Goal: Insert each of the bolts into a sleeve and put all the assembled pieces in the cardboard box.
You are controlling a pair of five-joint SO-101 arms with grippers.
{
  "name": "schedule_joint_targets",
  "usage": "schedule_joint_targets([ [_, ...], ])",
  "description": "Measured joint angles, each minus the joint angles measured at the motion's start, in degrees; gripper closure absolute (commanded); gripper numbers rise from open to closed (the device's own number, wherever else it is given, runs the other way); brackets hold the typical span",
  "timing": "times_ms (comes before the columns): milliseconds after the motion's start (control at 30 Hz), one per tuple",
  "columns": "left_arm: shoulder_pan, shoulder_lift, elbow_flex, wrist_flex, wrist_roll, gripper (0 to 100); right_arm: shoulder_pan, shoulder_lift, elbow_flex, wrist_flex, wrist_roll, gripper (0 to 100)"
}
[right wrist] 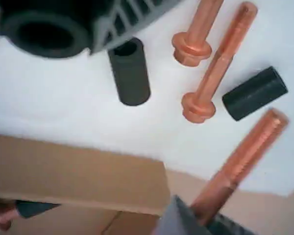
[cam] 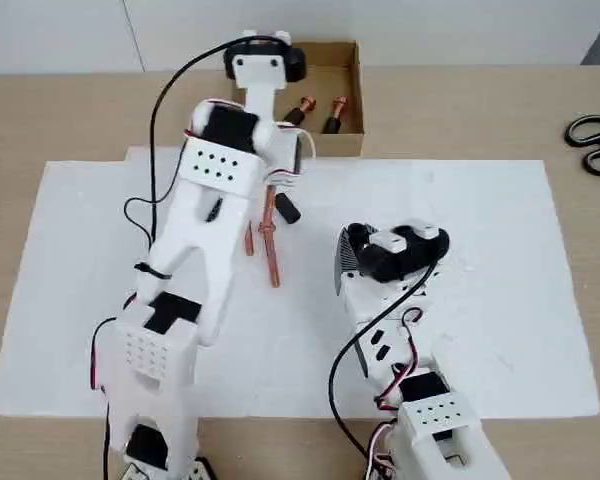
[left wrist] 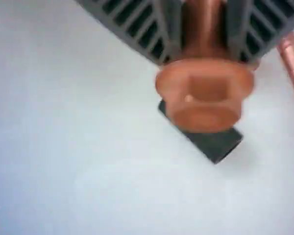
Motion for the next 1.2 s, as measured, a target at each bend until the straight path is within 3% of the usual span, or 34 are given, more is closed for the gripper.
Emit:
schedule_joint_targets([
  [167, 0.26, -4.92, 0.0, -1.32, 0.62, 99, 0.09, 0.0, 0.0, 0.0, -0.79, 99.2],
  [433, 0.53, -18.11, 0.0, 7.82, -2.55, 99, -0.09, 0.0, 0.0, 0.0, -0.79, 99.2],
  [767, 2.46, -33.67, 5.1, 8.35, -1.85, 99, -0.18, 0.0, 0.0, 0.0, -0.97, 99.2],
  [1000, 1.58, -44.66, 18.64, 8.26, -6.42, 99, -0.18, 0.0, 0.0, 0.0, -0.97, 99.4],
  [1100, 0.09, -45.36, 28.66, 3.08, -6.77, 99, -0.09, 0.0, 0.0, 0.18, -0.97, 99.4],
  [1200, -0.53, -45.45, 40.35, -7.91, -6.51, 99, 0.0, 0.0, 0.0, 2.11, -0.97, 99.4],
])
